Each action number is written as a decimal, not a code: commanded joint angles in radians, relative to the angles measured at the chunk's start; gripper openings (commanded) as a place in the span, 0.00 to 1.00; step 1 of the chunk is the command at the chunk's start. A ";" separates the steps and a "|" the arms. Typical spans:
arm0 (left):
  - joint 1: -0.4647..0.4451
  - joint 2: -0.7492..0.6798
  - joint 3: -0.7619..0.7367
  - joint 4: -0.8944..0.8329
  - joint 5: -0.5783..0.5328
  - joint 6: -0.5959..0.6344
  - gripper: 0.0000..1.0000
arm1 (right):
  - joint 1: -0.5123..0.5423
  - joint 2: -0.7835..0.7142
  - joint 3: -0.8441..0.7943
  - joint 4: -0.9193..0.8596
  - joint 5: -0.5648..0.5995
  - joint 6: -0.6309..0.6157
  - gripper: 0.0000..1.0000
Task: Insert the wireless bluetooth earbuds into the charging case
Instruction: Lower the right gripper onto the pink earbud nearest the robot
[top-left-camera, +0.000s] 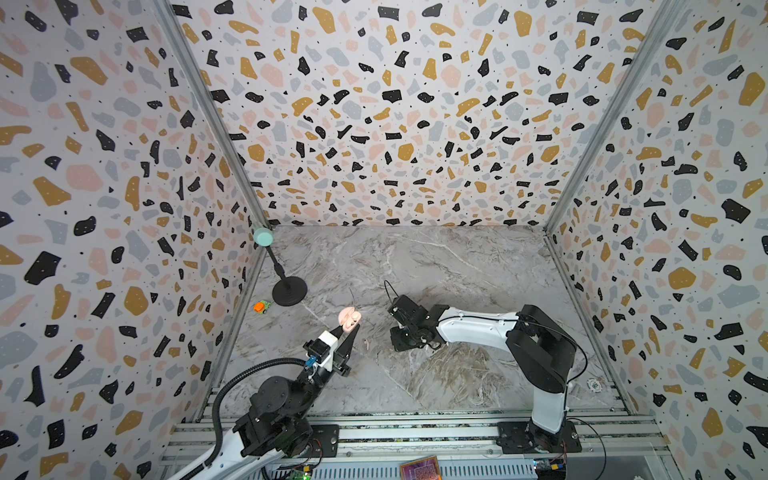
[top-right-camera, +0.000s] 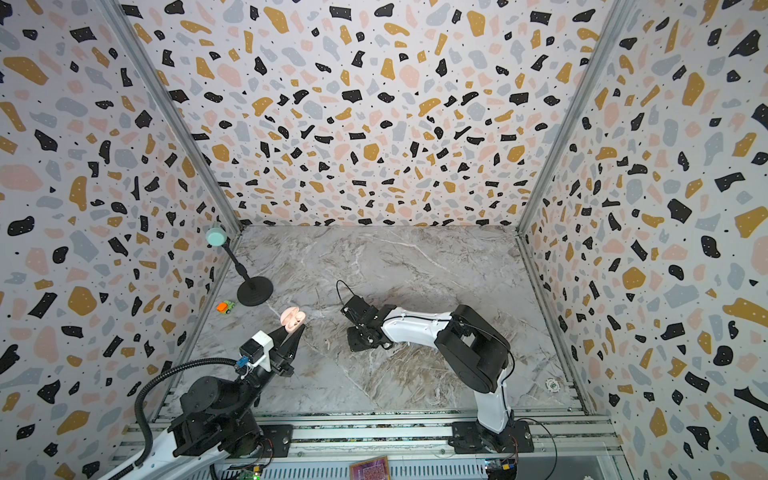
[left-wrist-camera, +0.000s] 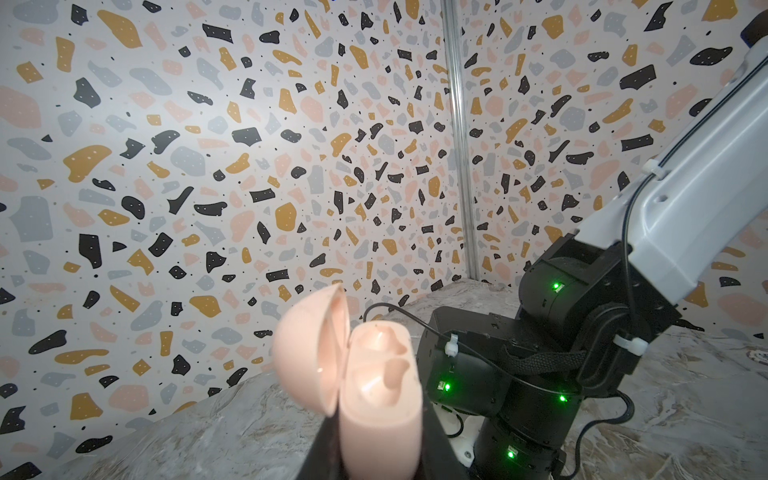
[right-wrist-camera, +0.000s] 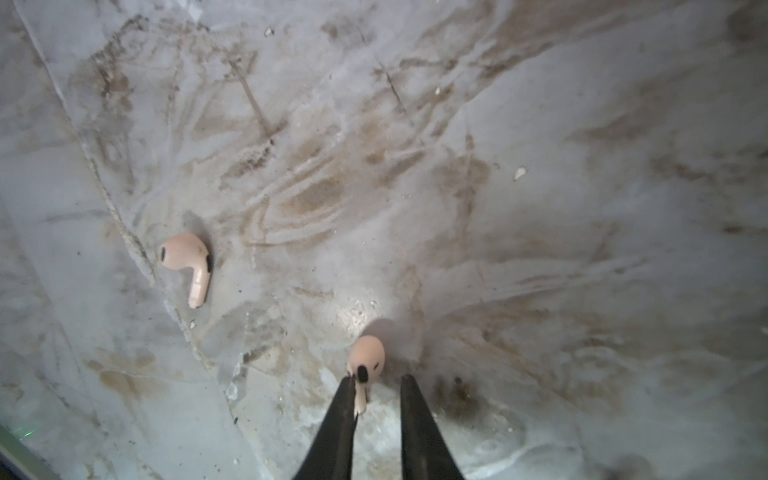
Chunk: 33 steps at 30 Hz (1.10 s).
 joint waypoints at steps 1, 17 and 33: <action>-0.004 -0.012 -0.012 0.059 0.005 0.011 0.00 | -0.007 0.001 0.034 -0.001 -0.003 -0.013 0.21; -0.004 -0.018 -0.016 0.061 0.011 0.011 0.00 | -0.018 -0.001 0.017 0.027 -0.033 -0.013 0.16; -0.004 -0.015 -0.019 0.062 0.016 0.012 0.00 | -0.037 -0.011 -0.024 0.053 -0.058 -0.004 0.13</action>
